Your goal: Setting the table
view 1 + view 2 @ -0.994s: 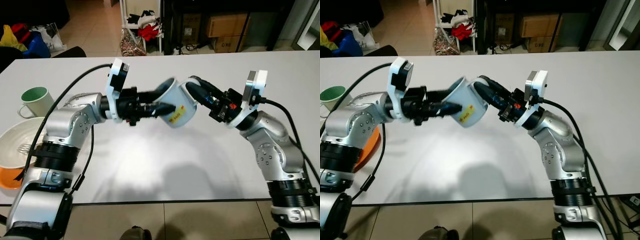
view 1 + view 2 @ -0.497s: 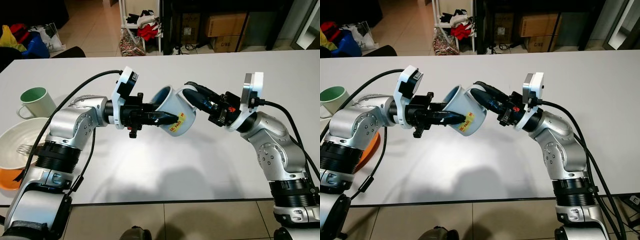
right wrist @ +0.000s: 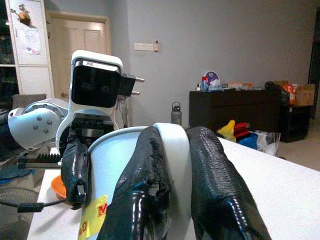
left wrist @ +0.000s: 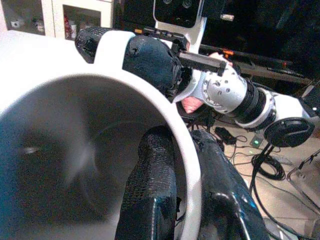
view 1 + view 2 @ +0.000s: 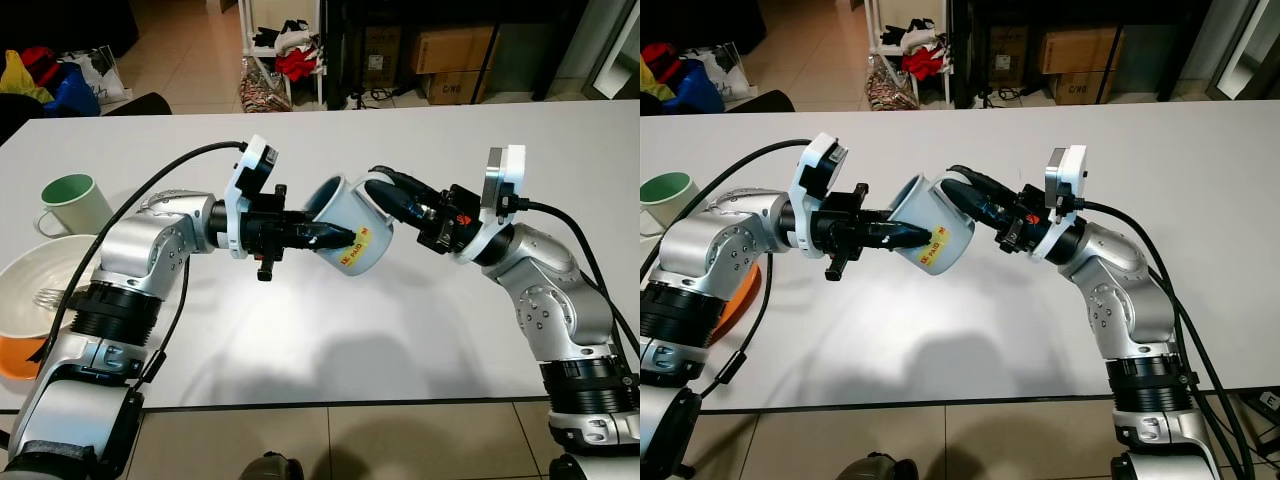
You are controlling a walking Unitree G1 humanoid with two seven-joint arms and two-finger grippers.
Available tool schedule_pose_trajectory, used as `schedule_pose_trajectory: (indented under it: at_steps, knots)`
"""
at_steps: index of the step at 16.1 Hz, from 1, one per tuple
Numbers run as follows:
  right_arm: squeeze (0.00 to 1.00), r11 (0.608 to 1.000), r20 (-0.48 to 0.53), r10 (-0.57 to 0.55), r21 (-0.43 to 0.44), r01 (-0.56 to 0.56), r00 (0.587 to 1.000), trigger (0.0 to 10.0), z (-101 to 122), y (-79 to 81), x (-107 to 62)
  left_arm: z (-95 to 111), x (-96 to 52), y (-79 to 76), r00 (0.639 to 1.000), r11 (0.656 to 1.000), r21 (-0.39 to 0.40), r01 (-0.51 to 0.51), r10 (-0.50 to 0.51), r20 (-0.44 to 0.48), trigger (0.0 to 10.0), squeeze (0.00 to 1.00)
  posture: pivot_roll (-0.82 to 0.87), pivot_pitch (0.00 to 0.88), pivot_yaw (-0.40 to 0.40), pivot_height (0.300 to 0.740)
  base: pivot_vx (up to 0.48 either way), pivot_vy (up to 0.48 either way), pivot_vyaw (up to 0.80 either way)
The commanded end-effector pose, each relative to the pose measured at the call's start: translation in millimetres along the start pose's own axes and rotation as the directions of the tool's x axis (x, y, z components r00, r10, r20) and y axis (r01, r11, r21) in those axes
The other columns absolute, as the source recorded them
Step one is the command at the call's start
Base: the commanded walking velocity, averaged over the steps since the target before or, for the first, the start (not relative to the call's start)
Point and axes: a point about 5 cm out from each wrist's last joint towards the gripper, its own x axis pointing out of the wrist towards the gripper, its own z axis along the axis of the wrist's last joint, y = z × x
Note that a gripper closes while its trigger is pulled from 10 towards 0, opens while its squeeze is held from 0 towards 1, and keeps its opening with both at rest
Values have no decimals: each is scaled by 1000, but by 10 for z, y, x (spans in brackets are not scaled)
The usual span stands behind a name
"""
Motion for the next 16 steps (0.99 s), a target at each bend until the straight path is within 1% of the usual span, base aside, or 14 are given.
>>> schedule_pose_trajectory:
  at_steps: [1, 3, 5, 6, 7, 8, 9, 10, 11, 12, 13, 14, 15, 16]
  knots:
    - [1000, 999, 1, 45, -27, -45, 999, 10000, 90, 38, 32, 77, -12, 7, 1000, 999, 42, 9, -8, -17, 0, 0, 49, 0, 90, 740, 0, 0, 0]
    - [1000, 999, -14, 45, -18, -45, 999, 10000, 70, 45, 15, 106, -18, 10, 998, 996, 89, 6, -1, -56, 0, 0, 48, 0, 90, 740, 0, 0, 0]
    - [1000, 998, -31, 47, 33, -46, 998, 10000, 36, 54, -18, 117, -47, 33, 987, 985, 172, -7, 35, -156, 0, 0, 46, 0, 92, 740, 0, 0, 0]
    - [1000, 996, -51, 55, 75, -51, 997, 10000, 11, 65, -45, 124, -64, 39, 975, 975, 224, -1, 50, -215, 0, 0, 42, 0, 95, 740, 0, 0, 0]
    - [1000, 996, -65, 41, 81, -35, 997, 10000, 2, 62, -57, 142, -69, 38, 967, 965, 262, 14, 53, -248, 0, 0, 41, 0, 97, 740, 0, 0, 0]
    - [1000, 995, -68, 32, 94, -25, 997, 10000, -7, 62, -55, 160, -72, 35, 965, 961, 275, 22, 52, -257, 0, 0, 39, 0, 98, 740, 0, 0, 0]
    - [1000, 995, -84, 25, 97, -16, 996, 10000, -16, 60, -56, 180, -68, 34, 962, 956, 293, 29, 53, -270, 0, 0, 38, 0, 100, 740, 0, 0, 0]
    - [1000, 996, -160, 19, 85, -5, 987, 10000, -53, 68, -56, 218, -53, 28, 945, 938, 341, 64, 52, -322, 0, 0, 35, 0, 103, 740, 0, 0, 0]
    - [1000, 996, -160, 19, 85, -5, 987, 10000, -53, 68, -56, 218, -53, 28, 945, 938, 341, 64, 52, -322, 0, 0, 35, 0, 103, 740, 0, 0, 0]
    - [1000, 998, -202, 21, 67, -7, 979, 10000, -81, 78, -54, 220, -41, 21, 932, 929, 360, 90, 48, -359, 0, 0, 34, 0, 103, 740, 0, 0, 0]
    - [431, 1000, -280, 15, 9, -13, 960, 10000, -138, 89, -53, 220, -27, 13, 921, 921, 373, 112, 44, -386, 0, 0, 33, 0, 104, 740, 0, 0, 0]
    - [0, 1000, -303, 18, 1, -19, 953, 10000, -164, 98, -53, 218, -22, 12, 916, 916, 381, 124, 42, -400, 0, 0, 33, 0, 104, 740, 0, 0, 0]
    - [0, 1000, -337, 9, -25, -19, 942, 10000, -212, 104, -30, 207, -13, 7, 904, 912, 385, 146, 36, -426, 0, 0, 37, 0, 105, 740, 0, 0, 0]
    - [0, 999, -334, -2, -51, -16, 943, 10000, -211, 94, -6, 189, -18, 12, 891, 908, 390, 156, 41, -452, 0, 0, 38, 0, 104, 740, 0, 0, 0]
